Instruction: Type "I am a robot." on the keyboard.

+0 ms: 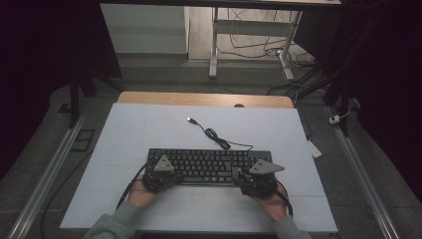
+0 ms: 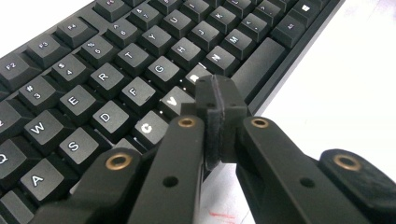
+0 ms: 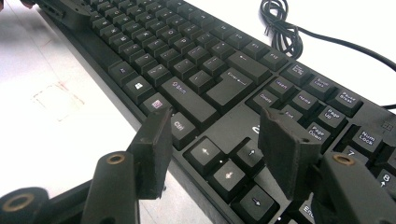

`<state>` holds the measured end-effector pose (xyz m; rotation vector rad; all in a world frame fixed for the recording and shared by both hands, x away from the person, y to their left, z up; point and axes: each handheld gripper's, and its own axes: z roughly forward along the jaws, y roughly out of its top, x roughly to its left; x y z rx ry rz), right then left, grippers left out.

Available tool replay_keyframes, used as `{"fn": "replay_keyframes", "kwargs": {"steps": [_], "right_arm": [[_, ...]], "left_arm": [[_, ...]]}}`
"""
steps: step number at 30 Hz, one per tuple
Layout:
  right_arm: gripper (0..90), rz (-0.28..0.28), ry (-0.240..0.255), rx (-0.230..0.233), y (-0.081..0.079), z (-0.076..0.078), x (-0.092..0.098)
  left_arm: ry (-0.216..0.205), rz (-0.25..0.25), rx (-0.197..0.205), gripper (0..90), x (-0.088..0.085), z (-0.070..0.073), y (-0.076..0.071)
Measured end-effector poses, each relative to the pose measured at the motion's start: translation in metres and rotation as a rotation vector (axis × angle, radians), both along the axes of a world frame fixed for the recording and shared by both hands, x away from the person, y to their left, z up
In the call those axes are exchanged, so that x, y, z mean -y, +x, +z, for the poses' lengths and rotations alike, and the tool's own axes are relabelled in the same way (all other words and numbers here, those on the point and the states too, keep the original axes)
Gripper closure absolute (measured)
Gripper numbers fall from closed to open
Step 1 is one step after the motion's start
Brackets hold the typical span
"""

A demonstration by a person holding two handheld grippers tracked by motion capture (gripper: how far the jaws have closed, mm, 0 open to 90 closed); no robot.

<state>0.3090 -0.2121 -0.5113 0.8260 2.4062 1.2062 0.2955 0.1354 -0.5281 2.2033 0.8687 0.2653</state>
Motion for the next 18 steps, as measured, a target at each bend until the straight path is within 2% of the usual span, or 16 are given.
{"fn": "replay_keyframes", "kwargs": {"steps": [3,5,7,11,14,18], "right_arm": [[44.8,0.001,0.001,0.0,0.0,0.0,0.0],[44.8,0.002,0.002,0.001,0.0,0.0,0.0],[44.8,0.001,0.003,0.001,0.0,0.0,0.0],[44.8,-0.002,0.002,0.0,0.0,0.001,0.001],[44.8,0.0,-0.001,0.002,0.0,0.001,0.001],[44.6,-0.004,-0.003,0.0,0.0,0.001,0.001]], "left_arm": [[0.01,0.004,0.016,89.1,0.0,0.001,-0.001],[0.002,0.008,0.028,89.1,-0.003,0.004,-0.002],[-0.014,0.018,0.04,89.1,-0.006,0.007,-0.003],[-0.064,0.053,0.037,86.5,-0.016,0.012,-0.001],[-0.075,0.068,0.031,78.3,-0.021,0.013,0.0],[-0.056,0.109,0.04,55.8,-0.023,0.012,0.001]]}}
